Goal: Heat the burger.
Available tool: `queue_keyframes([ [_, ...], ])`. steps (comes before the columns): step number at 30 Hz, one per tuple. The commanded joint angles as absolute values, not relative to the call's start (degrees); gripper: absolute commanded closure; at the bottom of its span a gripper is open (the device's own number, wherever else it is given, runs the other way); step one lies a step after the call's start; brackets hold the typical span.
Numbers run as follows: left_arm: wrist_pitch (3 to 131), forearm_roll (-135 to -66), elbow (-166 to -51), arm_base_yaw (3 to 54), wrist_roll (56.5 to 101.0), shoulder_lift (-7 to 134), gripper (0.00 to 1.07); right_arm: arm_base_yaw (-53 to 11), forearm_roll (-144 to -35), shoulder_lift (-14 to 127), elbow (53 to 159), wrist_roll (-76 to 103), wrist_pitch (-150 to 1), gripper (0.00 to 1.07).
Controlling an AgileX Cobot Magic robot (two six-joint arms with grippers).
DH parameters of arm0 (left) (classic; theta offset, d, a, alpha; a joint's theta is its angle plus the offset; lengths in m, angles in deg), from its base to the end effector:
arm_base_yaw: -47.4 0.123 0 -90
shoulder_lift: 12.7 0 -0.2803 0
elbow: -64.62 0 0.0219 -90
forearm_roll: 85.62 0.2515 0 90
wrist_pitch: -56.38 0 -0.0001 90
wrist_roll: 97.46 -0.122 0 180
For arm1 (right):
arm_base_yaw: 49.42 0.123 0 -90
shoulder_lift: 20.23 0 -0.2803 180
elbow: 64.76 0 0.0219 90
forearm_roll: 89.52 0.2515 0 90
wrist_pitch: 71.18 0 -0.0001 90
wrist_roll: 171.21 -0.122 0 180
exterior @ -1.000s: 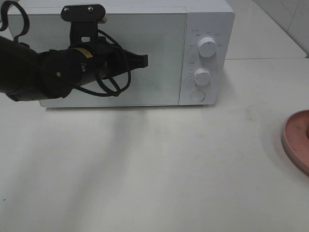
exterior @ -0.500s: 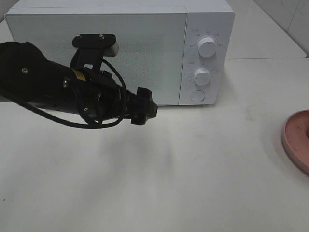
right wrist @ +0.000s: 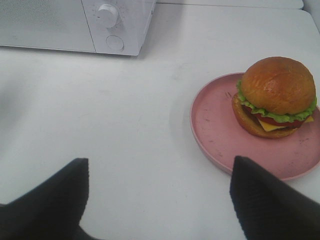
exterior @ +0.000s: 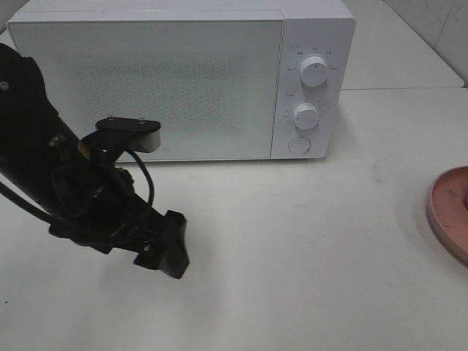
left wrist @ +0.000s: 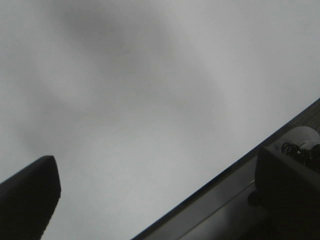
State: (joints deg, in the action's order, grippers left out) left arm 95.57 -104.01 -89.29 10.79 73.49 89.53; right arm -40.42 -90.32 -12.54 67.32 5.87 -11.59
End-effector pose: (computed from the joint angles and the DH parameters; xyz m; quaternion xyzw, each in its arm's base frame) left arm 0.2255 -0.1979 0.1421 0.2774 0.9479 -0.1361 0.0772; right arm 0.0276 0.0029 0.2686 -0.0445 0.8431 0.0487 0.5336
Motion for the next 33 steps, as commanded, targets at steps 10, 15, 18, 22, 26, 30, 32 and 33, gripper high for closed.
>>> queue_keyframes([
  [10,115.63,-99.2,-89.11,29.99,74.0,83.4,0.08,-40.65,-90.44,-14.03,67.26,6.5,-11.71,0.31],
  [15,120.33,-96.39,-89.11,39.27,74.06,76.24,0.08,-40.65,-90.44,-14.03,67.26,6.5,-11.71,0.31],
  [18,122.22,-96.62,-89.11,44.71,74.52,71.71,0.08,-40.65,-90.44,-14.03,67.26,6.5,-11.71,0.31],
  [22,123.08,-96.56,-88.31,50.73,76.18,63.92,0.08,-40.65,-90.44,-14.03,67.26,6.5,-11.71,0.31],
  [26,122.79,-95.82,-86.48,51.53,76.93,59.05,0.08,-40.65,-90.44,-14.03,67.26,6.5,-11.71,0.31],
  [30,121.3,-95.53,-82.24,51.53,76.93,52.12,0.08,-40.65,-90.44,-14.03,67.26,6.5,-11.71,0.31],
  [32,120.1,-95.48,-79.89,51.53,76.87,48.85,0.08,-40.65,-90.44,-14.03,67.26,6.5,-11.71,0.31],
  [33,119.7,-95.36,-78.57,51.53,76.87,47.02,0.08,-40.65,-90.44,-14.03,67.26,6.5,-11.71,0.31],
])
